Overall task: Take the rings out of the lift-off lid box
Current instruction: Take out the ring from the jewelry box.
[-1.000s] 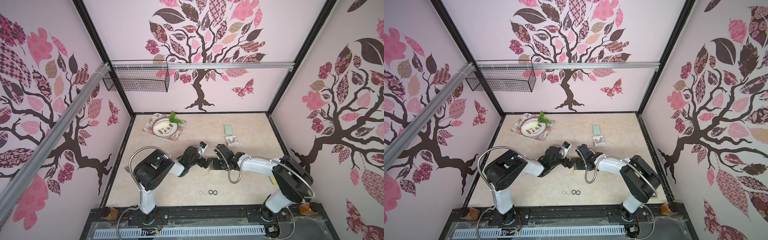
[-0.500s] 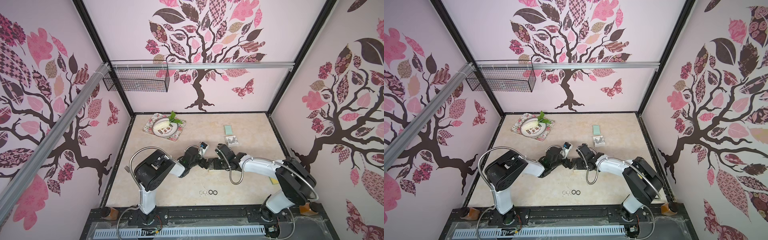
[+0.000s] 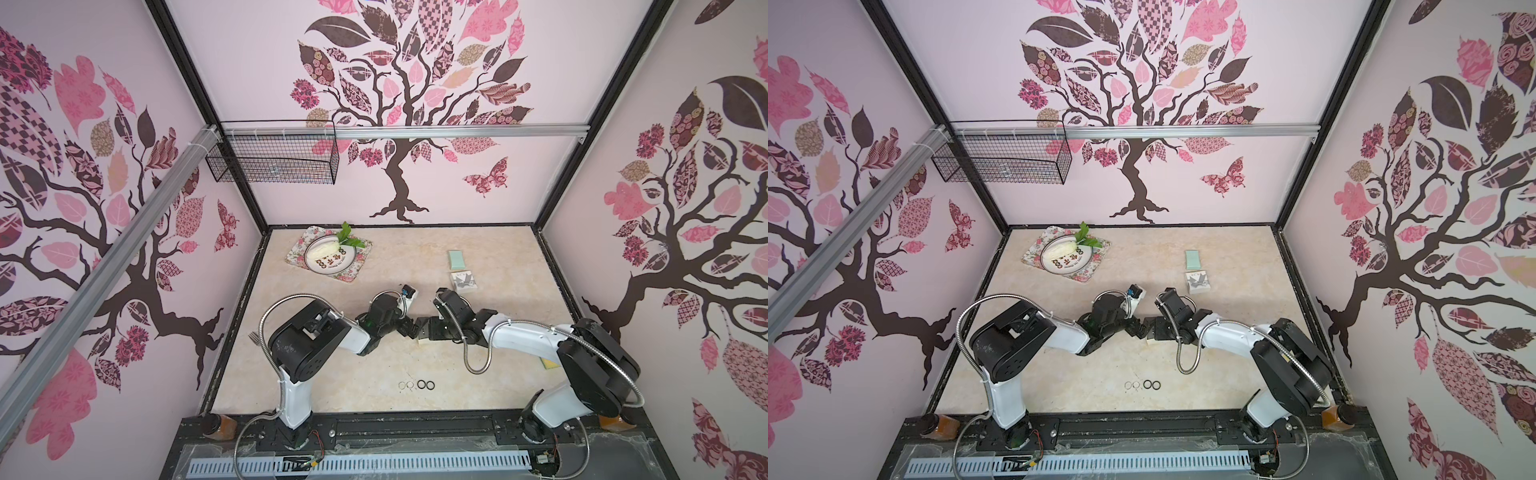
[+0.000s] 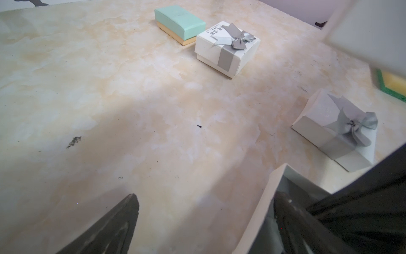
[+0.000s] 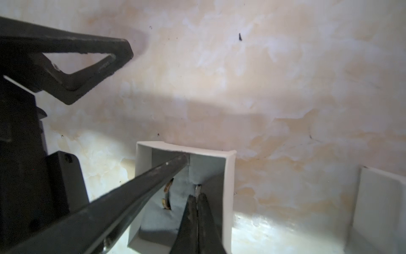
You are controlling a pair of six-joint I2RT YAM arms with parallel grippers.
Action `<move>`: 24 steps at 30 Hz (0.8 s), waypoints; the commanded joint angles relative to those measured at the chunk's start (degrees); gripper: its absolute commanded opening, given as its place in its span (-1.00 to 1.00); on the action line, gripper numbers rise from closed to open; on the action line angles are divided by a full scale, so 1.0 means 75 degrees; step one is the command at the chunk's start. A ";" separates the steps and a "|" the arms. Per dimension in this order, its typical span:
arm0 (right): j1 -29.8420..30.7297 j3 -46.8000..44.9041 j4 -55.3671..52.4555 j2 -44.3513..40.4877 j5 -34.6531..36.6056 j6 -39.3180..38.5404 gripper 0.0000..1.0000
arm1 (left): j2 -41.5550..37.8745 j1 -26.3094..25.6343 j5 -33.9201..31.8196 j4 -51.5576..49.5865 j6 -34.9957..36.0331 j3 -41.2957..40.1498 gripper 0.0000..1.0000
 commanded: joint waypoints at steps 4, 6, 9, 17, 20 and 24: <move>0.0028 -0.0158 0.0304 -0.0406 0.0037 0.0141 -1.00 | -0.0163 -0.0126 -0.0073 -0.0040 0.0130 -0.0362 0.96; 0.0035 -0.0189 0.0316 -0.0360 0.0048 0.0141 -1.00 | -0.0264 -0.0124 -0.0075 -0.0091 0.0138 -0.0409 0.96; 0.0038 -0.0225 0.0361 -0.0337 0.0037 0.0155 -1.00 | -0.0424 -0.0124 -0.0081 -0.0306 0.0195 -0.0403 0.96; 0.0029 -0.0391 0.0636 -0.0484 -0.0033 0.0200 -1.00 | -0.0361 -0.0127 -0.0073 -0.0552 0.0244 -0.0272 0.97; 0.0038 -0.0469 0.0739 -0.0578 -0.0050 0.0187 -1.00 | -0.0263 -0.0127 -0.0015 -0.0579 0.0217 -0.0193 0.96; 0.0032 -0.0546 0.0836 -0.0625 -0.0089 0.0187 -1.00 | -0.0161 -0.0136 0.0034 -0.0721 0.0206 -0.0045 0.97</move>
